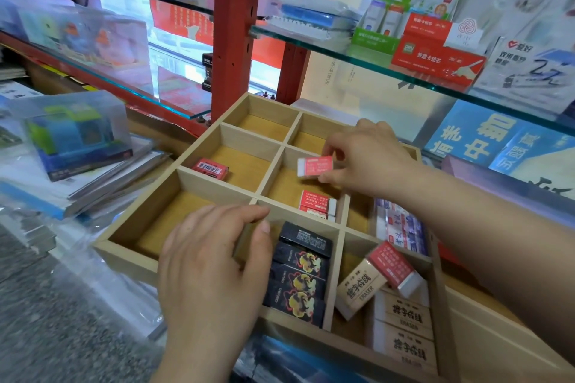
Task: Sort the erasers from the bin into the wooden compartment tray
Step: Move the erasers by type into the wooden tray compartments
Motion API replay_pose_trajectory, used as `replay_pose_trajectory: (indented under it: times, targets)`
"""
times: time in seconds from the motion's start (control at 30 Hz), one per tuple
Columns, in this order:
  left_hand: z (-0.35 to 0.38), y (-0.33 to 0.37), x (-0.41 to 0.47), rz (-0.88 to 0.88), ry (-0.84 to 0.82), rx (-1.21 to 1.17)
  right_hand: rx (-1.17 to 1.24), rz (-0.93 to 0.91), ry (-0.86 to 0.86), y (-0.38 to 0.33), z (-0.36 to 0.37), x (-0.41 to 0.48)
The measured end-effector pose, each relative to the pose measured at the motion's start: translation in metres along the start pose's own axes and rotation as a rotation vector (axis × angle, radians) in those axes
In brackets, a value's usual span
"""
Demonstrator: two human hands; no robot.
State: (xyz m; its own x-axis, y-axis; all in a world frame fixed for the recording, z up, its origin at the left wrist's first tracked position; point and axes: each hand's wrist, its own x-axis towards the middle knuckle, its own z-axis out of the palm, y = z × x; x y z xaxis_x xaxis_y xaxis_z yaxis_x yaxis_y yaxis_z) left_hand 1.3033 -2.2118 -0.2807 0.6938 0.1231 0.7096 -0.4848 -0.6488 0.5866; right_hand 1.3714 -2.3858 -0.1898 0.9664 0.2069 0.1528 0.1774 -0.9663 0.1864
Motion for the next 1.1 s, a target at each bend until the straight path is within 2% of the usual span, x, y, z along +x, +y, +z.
replay_pose_trajectory:
  times: [0.1, 0.3, 0.37, 0.43, 0.57, 0.8, 0.97, 1.1]
  targets:
    - [0.000, 0.000, -0.001, -0.001, -0.002, 0.001, -0.059, -0.015, -0.017, 0.000, -0.001, 0.000]
    - [-0.001, 0.000, 0.000, -0.002, -0.013, -0.003, 0.077, 0.035, -0.037, 0.003, 0.003, -0.004]
    - [-0.001, 0.001, 0.001, -0.012, -0.016, -0.011, 0.044, 0.040, -0.076, 0.006, 0.006, -0.006]
    - [-0.002, 0.001, 0.000, -0.010, -0.020, 0.000, 0.006, -0.004, -0.115, 0.008, 0.007, -0.007]
    - [-0.002, 0.001, 0.000, -0.019, -0.031, 0.011, 0.154, -0.086, -0.091, 0.009, 0.005, -0.004]
    - [-0.002, 0.003, 0.001, -0.019, -0.036, 0.002, 0.079, -0.118, -0.275, 0.001, 0.016, 0.005]
    - [-0.001, 0.002, -0.001, -0.002, -0.030, 0.008, 0.121, -0.112, -0.230, 0.008, 0.009, -0.005]
    - [-0.002, 0.002, -0.001, -0.011, -0.044, 0.013, 0.395, -0.110, -0.080, 0.017, -0.004, -0.039]
